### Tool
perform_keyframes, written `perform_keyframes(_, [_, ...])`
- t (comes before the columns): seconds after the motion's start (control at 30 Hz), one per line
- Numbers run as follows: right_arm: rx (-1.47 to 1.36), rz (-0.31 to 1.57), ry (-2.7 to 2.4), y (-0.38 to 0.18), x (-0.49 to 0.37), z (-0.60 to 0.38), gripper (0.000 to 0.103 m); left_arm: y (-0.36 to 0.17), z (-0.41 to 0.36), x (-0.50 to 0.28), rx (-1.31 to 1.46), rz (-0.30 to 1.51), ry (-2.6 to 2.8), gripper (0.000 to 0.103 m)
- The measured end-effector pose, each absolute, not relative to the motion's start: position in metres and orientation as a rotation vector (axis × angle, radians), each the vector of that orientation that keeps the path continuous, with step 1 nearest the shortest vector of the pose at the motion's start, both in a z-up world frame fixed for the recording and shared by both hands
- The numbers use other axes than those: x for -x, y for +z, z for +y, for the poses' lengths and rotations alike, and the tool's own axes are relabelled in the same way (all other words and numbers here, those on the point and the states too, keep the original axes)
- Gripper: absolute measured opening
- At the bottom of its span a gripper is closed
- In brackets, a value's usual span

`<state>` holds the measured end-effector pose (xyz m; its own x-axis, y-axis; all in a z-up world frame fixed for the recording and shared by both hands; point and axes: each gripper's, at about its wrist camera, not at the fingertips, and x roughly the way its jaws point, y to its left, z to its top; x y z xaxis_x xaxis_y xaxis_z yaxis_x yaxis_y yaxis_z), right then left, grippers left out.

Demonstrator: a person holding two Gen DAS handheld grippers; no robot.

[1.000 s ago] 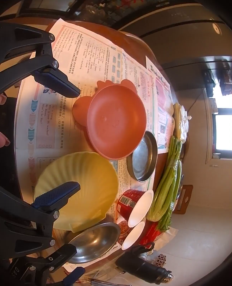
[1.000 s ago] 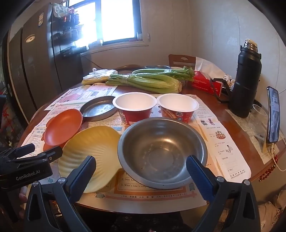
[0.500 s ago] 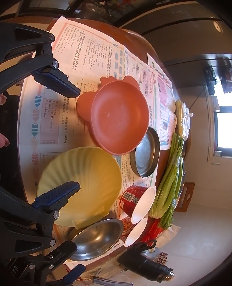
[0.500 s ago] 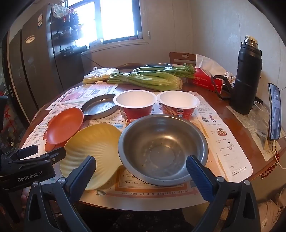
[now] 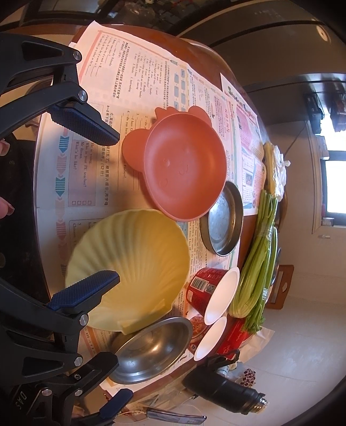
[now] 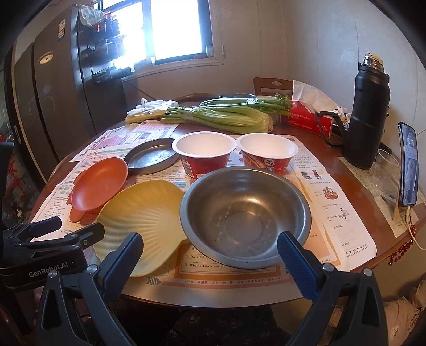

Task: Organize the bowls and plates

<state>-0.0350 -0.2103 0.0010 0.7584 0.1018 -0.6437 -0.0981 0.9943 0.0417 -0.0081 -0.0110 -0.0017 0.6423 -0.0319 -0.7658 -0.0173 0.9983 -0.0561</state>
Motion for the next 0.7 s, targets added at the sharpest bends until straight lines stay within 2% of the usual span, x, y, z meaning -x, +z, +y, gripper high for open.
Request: perform_keyframes(0.7, [-0.011,0.705,0.124,0.0029,0.0317,-0.2103,0.102,-0.0047,-0.0114,0.0044,0.057,0.883,-0.011,0.094])
